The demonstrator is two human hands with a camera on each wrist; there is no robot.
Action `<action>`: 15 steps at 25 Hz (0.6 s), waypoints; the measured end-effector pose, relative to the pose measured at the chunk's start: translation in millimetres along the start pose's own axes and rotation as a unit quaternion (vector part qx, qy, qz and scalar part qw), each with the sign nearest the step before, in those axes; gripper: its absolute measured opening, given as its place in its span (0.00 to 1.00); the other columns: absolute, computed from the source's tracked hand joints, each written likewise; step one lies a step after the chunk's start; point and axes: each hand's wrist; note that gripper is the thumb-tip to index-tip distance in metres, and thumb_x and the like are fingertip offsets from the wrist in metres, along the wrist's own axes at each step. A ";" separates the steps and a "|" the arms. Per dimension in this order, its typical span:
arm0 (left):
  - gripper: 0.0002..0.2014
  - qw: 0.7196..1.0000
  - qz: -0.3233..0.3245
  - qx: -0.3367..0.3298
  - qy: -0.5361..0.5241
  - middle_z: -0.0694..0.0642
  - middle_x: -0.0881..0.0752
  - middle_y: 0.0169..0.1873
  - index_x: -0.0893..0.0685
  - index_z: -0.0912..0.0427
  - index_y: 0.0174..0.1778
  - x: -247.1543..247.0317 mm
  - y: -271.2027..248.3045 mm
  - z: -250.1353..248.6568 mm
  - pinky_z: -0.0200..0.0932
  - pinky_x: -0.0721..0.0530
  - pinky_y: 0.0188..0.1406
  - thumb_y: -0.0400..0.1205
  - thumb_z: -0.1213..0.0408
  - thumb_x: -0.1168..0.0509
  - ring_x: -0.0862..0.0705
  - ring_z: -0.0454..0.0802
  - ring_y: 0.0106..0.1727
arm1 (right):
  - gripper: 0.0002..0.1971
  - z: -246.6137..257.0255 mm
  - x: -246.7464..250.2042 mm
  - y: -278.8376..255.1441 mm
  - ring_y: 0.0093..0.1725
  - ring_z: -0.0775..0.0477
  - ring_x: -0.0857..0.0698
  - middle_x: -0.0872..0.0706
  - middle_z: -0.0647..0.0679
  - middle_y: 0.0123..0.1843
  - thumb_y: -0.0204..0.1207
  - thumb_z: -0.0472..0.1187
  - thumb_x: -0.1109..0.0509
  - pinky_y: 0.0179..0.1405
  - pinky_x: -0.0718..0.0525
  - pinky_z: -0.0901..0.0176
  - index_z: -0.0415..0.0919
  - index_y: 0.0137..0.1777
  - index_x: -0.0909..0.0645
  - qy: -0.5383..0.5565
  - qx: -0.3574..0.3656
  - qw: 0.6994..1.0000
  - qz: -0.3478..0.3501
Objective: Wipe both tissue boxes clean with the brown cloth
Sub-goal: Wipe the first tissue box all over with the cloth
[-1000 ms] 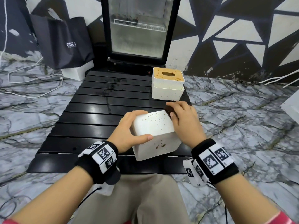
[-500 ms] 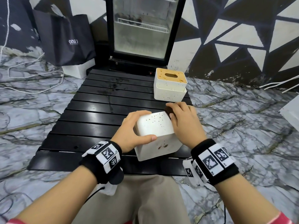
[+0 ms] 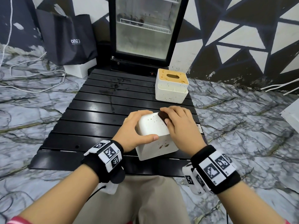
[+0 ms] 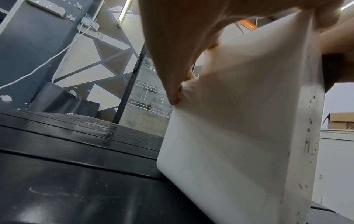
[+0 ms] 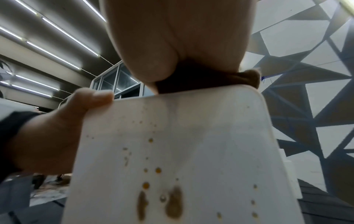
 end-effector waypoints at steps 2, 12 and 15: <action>0.34 1.000 0.004 0.002 -0.003 0.35 0.29 0.63 0.31 0.23 0.57 0.9 -0.1 -0.7 0.43 0.31 0.71 0.55 0.36 0.29 0.30 0.44 0.70 | 0.19 -5.9 3.1 -2.4 0.67 0.44 0.31 0.24 0.50 0.66 0.80 0.44 0.46 0.65 0.35 0.58 0.50 0.70 0.28 0.021 0.002 1.000 0.007; 0.33 1.000 0.001 0.000 0.000 0.35 0.30 0.63 0.32 0.22 0.57 -1.0 -0.2 0.1 0.39 0.33 0.68 0.55 0.36 0.29 0.31 0.43 0.70 | 0.20 6.0 -3.4 2.8 0.64 0.43 0.30 0.23 0.49 0.65 0.79 0.45 0.49 0.63 0.31 0.54 0.49 0.69 0.28 0.006 0.001 1.000 -0.010; 0.33 1.000 0.013 0.012 -0.002 0.32 0.30 0.61 0.32 0.22 0.56 1.9 0.5 -1.3 0.39 0.31 0.66 0.54 0.36 0.29 0.31 0.43 0.69 | 0.18 -8.7 2.0 0.6 0.66 0.45 0.31 0.24 0.50 0.66 0.81 0.43 0.45 0.63 0.35 0.59 0.50 0.69 0.28 0.033 -0.011 0.999 0.005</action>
Point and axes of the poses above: each hand's wrist, its own y-axis towards the middle knuckle, its own x-axis out of the back of the hand, z = x × y
